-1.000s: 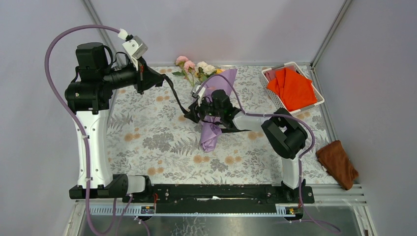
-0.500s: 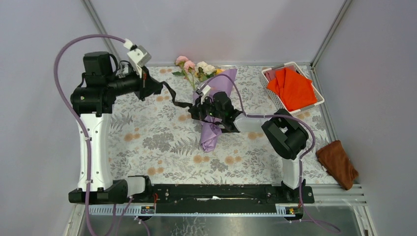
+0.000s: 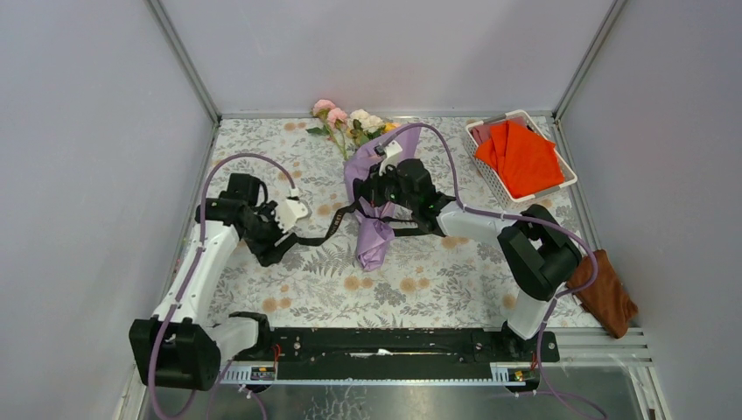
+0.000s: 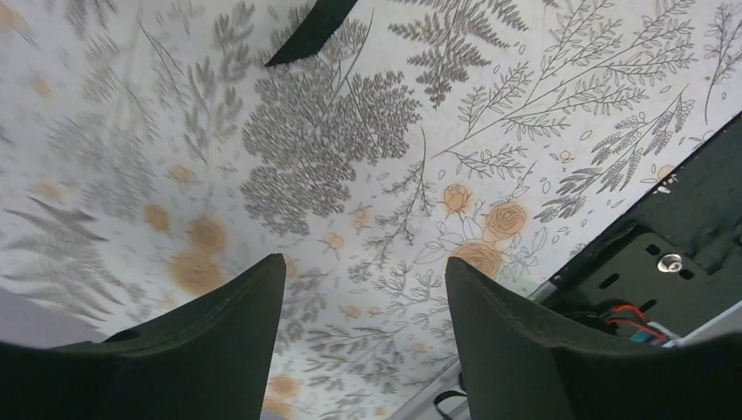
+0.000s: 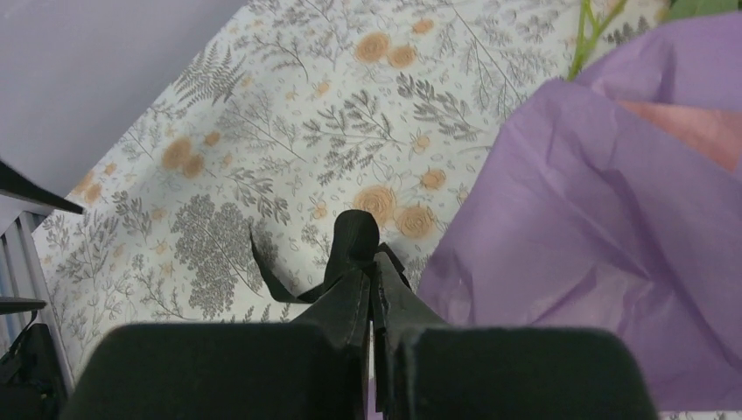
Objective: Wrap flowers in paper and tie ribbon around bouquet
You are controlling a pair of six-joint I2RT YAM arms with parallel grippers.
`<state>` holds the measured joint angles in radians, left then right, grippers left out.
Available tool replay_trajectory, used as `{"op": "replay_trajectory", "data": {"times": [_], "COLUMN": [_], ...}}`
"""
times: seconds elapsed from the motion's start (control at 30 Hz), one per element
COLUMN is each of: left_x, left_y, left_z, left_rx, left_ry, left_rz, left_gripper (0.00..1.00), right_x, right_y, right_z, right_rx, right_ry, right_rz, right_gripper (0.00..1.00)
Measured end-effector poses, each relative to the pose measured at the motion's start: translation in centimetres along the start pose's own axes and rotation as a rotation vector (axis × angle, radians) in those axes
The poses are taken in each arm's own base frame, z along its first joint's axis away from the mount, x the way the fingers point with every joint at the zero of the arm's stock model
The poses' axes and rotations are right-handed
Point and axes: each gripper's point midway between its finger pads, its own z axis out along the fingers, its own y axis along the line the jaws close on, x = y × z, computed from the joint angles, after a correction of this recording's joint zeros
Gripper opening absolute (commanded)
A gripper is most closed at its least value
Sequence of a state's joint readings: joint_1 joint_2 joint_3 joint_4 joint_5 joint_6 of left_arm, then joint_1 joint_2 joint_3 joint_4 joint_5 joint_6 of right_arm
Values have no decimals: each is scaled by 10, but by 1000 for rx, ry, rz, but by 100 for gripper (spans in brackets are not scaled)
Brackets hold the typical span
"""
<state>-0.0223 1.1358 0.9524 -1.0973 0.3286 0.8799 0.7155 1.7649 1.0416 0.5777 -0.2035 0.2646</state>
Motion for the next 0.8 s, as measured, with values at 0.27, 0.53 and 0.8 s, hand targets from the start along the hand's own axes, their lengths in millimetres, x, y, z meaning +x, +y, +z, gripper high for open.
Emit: {"op": "replay_trajectory", "data": {"times": [0.27, 0.53, 0.8], "left_x": [-84, -177, -181], "left_y": [-7, -2, -18], "left_z": [-14, 59, 113], "left_rx": [-31, 97, 327], "left_ry": [-208, -476, -667], "left_rz": [149, -17, -172], "left_gripper": [66, 76, 84], "right_x": [21, 31, 40], "right_y": [-10, -11, -12], "right_z": [-5, -8, -14], "right_rx": [68, 99, 107], "right_ry": [78, 119, 167], "right_rz": [74, 170, 167], "right_gripper": [0, 0, 0]}}
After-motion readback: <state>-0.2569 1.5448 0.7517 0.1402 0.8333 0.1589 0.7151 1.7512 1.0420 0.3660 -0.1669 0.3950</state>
